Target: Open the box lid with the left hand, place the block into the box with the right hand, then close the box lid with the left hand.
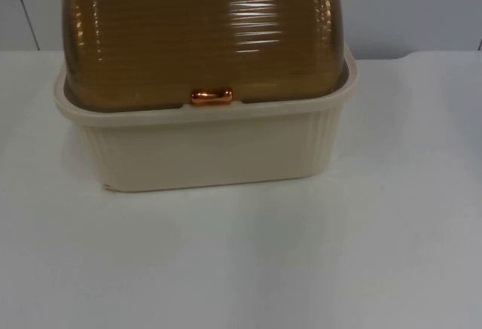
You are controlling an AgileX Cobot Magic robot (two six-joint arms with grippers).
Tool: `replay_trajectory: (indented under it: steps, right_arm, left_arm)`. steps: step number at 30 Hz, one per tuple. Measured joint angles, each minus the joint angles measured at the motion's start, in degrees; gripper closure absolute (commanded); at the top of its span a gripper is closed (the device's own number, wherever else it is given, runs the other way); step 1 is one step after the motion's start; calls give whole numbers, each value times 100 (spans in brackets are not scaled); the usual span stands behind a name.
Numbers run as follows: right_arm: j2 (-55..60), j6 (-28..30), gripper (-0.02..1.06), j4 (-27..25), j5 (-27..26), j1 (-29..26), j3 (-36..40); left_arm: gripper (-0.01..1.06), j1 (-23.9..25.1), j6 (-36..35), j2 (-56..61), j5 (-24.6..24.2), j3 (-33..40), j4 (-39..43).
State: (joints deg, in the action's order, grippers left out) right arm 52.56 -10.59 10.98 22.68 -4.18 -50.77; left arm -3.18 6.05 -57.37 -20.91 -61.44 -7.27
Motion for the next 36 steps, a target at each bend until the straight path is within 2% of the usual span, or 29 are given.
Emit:
replay_trajectory:
  steps: [3,5,11,13,15,16,17,18,20,24,28,30,36]
  right_arm:
    - [-851,365,0,28,190,35,2]
    - [-1572,463,0,61,476,35,2]
    - [-2769,662,0,61,926,35,-10]
    - [-3151,1059,0,-160,1615,35,-169]
    - [-3358,1429,0,-722,2499,151,-368]
    - [-3358,1429,0,-722,2499,151,-368]
    - [-3487,1656,0,-1207,2882,272,-510]
    - [-3548,1738,0,-1467,3028,322,-626]
    - [-3652,1821,0,-1575,3333,359,-932]
    - [-3743,1833,0,-1551,3532,364,-1479]
    - [-3839,1861,0,-1418,3624,401,-2005]
    - [-3961,1876,0,-1332,3671,418,-2272]
    - [-4488,1810,0,-1286,4118,446,-2463]
  left_arm:
    - [2,-98,34,664,-143,0,258]
    - [2,-98,62,1182,-285,0,317]
    - [2,-111,476,2307,-743,0,560]
    - [2,-111,592,2833,-1266,0,654]
    - [2,-111,620,3354,-1965,0,682]
    - [2,-111,620,3354,-1965,0,682]
    - [2,-111,633,3581,-2169,0,682]
    - [2,-100,633,3774,-2345,-56,682]
    - [2,74,554,4179,-2620,-310,879]
    - [2,376,405,4584,-2767,-827,1047]
    - [2,465,429,4739,-2802,-1372,727]
    - [2,501,466,4750,-2981,-1714,661]
    - [2,515,484,4901,-3446,-2102,603]
